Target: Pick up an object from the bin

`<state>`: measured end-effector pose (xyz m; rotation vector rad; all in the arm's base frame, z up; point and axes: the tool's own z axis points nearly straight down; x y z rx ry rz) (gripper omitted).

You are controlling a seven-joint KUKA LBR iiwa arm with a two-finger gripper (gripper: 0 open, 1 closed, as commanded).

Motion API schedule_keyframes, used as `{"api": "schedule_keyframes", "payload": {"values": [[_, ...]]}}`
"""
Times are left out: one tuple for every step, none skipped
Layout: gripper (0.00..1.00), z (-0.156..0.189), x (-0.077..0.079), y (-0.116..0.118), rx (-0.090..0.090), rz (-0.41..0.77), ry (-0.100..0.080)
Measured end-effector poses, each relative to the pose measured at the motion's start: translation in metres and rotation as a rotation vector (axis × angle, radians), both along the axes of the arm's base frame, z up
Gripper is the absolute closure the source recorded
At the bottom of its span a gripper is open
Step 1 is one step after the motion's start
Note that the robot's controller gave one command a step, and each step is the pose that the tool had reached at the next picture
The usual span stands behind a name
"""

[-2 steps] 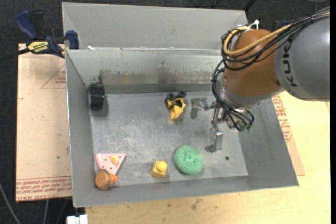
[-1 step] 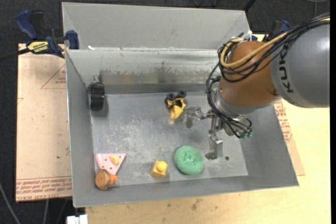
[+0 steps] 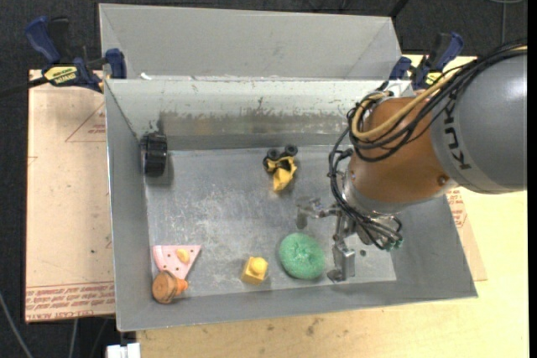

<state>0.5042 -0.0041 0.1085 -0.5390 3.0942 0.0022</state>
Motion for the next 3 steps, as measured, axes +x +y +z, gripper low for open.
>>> {"api": "schedule_keyframes", "payload": {"values": [[0.0, -0.008, -0.012, 0.011, 0.0, -0.023, 0.004], [1.0, -0.035, -0.012, 0.029, -0.001, 0.165, -0.006], [1.0, -0.035, -0.012, 0.029, -0.001, 0.166, -0.006]]}}
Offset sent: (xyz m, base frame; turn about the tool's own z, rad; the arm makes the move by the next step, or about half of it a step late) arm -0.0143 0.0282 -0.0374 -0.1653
